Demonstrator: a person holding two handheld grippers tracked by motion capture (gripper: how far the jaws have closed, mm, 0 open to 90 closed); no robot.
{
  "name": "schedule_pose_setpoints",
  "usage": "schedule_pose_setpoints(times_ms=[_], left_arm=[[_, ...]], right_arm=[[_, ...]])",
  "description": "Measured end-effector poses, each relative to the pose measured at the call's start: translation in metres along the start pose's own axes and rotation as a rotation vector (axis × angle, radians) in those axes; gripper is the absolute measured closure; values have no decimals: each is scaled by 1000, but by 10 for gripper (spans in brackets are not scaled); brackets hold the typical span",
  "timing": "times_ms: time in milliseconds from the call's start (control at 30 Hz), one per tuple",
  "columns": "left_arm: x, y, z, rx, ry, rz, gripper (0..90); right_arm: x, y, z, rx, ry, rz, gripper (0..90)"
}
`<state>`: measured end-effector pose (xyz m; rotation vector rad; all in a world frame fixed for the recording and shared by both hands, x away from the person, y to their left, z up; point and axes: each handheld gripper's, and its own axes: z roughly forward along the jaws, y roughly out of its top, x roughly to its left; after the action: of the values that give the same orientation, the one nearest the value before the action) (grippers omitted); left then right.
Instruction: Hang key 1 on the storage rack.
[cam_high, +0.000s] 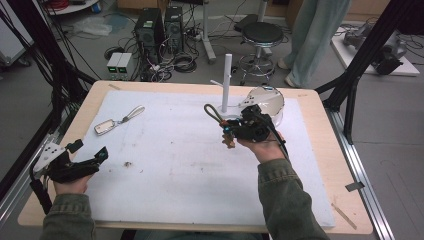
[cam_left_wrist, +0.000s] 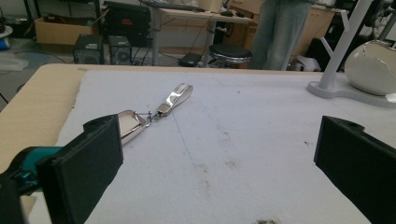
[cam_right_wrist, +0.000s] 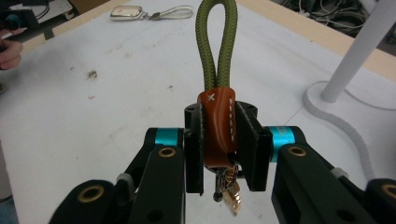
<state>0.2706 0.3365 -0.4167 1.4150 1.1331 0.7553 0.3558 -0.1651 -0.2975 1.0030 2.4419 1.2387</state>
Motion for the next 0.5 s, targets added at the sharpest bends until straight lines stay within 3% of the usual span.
schedule_pose_setpoints(times_ms=[500], left_arm=[[0, 0, 0, 1, -2, 0, 17]], right_arm=[[-17, 24, -5, -36, -48, -5, 739]])
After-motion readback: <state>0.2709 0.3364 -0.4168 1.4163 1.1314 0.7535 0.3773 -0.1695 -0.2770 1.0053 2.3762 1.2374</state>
